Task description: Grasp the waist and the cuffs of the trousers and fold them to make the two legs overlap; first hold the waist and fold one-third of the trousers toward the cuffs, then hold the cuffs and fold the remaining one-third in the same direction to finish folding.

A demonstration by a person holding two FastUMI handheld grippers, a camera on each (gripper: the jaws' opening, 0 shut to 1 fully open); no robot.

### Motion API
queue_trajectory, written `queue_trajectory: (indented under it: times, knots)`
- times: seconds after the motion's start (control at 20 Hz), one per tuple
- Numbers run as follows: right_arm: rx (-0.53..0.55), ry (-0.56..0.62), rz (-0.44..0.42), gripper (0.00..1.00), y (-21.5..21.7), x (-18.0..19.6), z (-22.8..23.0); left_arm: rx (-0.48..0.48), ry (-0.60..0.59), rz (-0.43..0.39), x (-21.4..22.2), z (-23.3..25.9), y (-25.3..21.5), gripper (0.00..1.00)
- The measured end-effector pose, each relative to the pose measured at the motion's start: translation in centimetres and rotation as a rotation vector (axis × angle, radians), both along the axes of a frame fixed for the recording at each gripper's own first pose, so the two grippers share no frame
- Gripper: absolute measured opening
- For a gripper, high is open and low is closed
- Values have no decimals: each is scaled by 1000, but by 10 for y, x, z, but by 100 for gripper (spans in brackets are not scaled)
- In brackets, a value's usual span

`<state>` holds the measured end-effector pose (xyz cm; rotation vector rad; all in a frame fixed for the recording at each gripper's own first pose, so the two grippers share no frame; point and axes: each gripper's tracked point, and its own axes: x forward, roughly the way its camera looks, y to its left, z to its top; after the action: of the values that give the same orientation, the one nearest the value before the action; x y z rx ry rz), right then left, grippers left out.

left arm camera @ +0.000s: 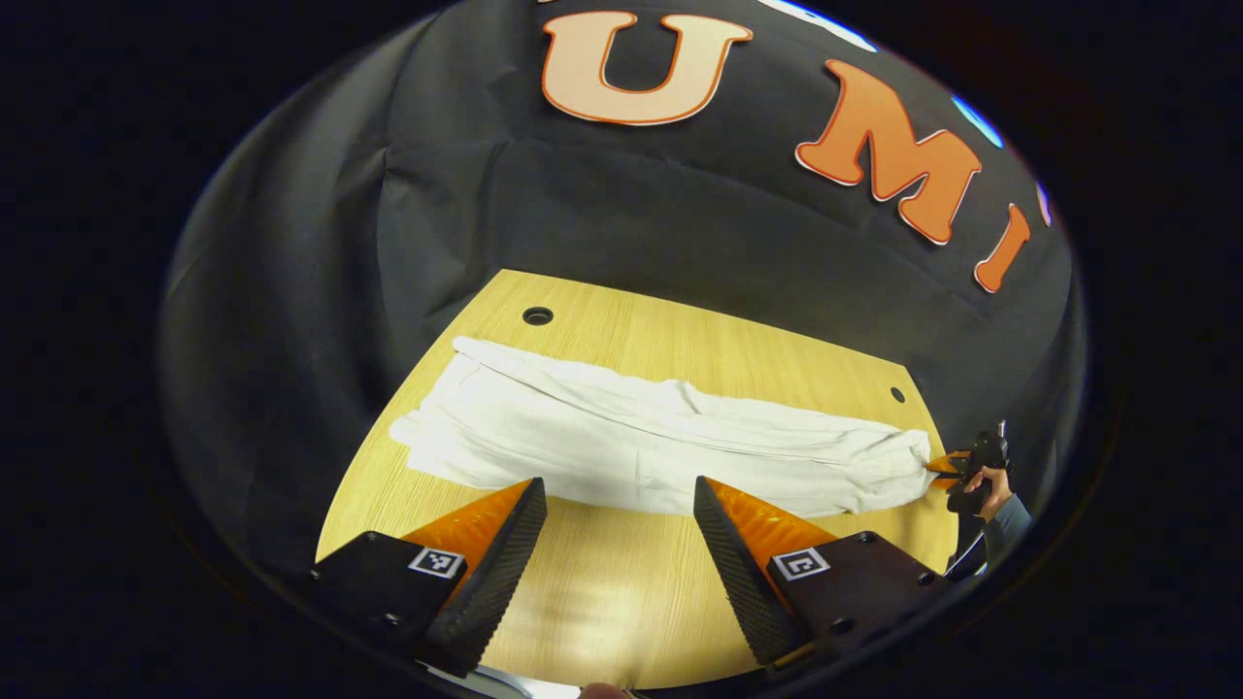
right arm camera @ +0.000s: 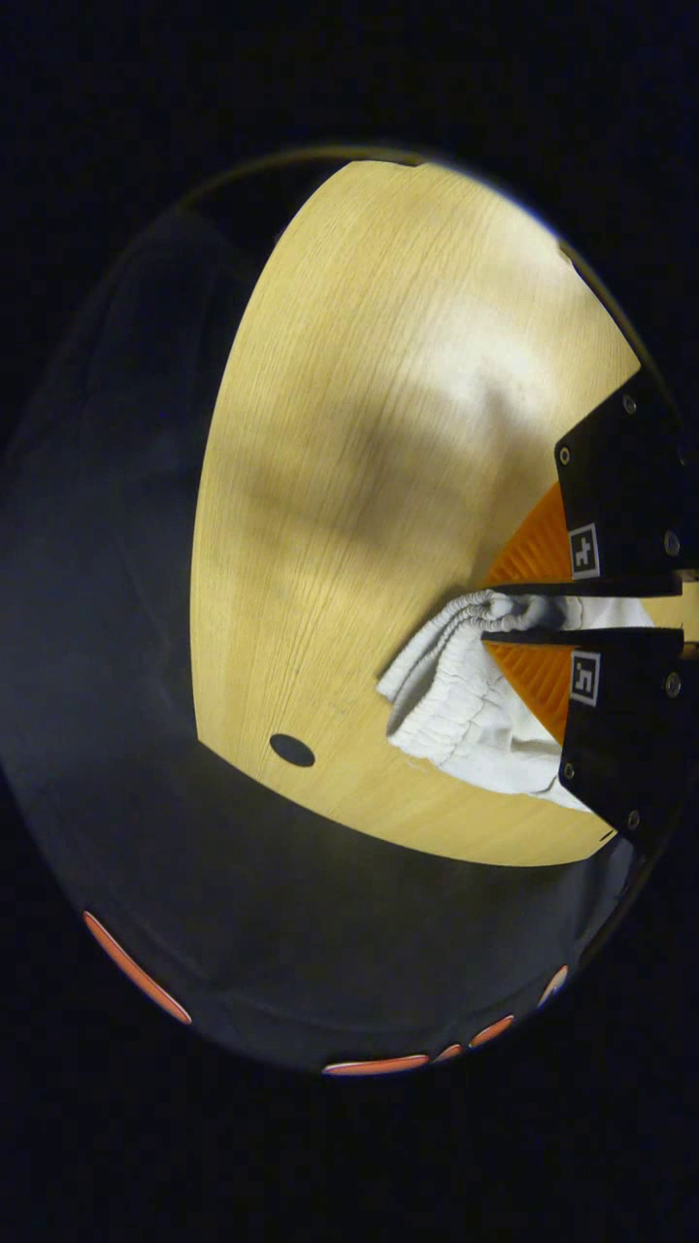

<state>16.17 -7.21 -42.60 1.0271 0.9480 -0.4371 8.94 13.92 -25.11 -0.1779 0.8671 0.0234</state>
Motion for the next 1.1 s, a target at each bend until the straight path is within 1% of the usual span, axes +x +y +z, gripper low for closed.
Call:
queue_trajectory:
  times: [0.1,0.2,0.3,0.4,0.55,0.7,0.9,1.1]
  knots:
    - [-17,-64,9,13,1,5,11,-8,-3,-19,1,1,-7,99]
    - [-24,-114,11,13,9,10,31,-25,-14,-35,2,0,-8,100]
    - [-26,-167,0,13,17,14,47,-54,-17,-56,4,0,-8,99]
    - [-32,-208,-11,12,26,18,66,-60,-15,-78,4,-2,-7,99]
    - [-21,-251,-7,12,44,10,86,-94,-23,-77,7,-1,-7,100]
    - [-24,-297,0,12,36,15,81,-147,-19,-44,6,-4,-8,99]
    - [-44,-350,33,12,34,16,83,-155,-27,-45,1,-25,-18,100]
    - [-30,-368,56,12,36,17,80,-193,-19,-42,-5,-43,-14,100]
